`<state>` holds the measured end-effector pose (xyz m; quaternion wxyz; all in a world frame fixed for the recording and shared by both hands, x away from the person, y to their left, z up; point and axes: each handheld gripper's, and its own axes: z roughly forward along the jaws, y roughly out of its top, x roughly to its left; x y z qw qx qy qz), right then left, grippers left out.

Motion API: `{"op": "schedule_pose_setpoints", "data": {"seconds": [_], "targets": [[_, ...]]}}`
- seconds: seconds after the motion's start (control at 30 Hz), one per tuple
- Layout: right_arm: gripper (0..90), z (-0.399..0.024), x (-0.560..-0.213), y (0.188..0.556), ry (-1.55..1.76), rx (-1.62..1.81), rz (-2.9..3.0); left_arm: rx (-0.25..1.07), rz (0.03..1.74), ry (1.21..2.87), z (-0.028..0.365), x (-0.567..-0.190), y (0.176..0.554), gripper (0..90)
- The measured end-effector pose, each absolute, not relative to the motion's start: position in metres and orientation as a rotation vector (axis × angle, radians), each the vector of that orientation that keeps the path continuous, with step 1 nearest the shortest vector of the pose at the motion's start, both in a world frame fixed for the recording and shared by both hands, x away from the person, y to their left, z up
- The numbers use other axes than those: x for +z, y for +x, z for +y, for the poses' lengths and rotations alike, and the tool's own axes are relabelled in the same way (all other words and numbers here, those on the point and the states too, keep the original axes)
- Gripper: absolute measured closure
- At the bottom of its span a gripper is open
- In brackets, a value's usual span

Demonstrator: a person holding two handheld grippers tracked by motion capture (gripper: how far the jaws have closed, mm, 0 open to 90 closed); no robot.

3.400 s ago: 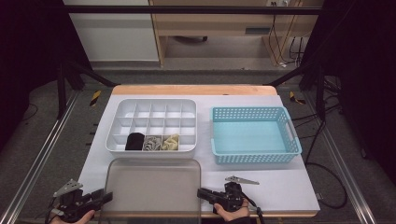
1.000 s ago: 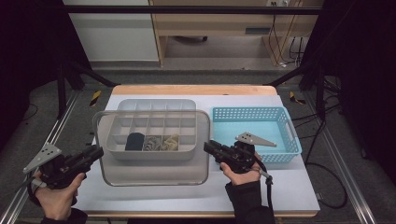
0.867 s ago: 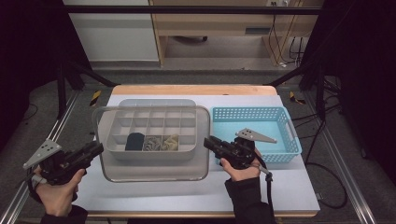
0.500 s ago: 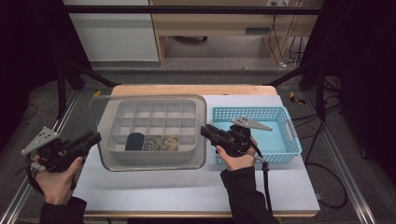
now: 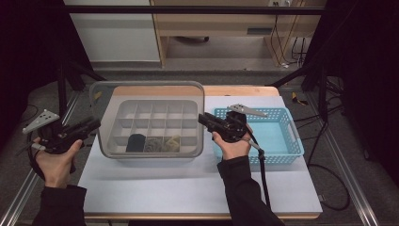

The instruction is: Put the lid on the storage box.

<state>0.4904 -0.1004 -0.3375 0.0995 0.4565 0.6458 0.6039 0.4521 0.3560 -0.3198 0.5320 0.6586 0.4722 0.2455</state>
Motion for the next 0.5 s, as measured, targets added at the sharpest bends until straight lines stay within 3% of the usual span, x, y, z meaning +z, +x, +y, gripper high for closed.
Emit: {"op": "schedule_pose_setpoints", "data": {"seconds": [0.5], "targets": [[70.3, -0.088, -0.347, 0.509, 1.374, 1.758, 1.921, 0.566, 1.163, 1.584, 0.366, -0.329, 0.478, 68.2]]}}
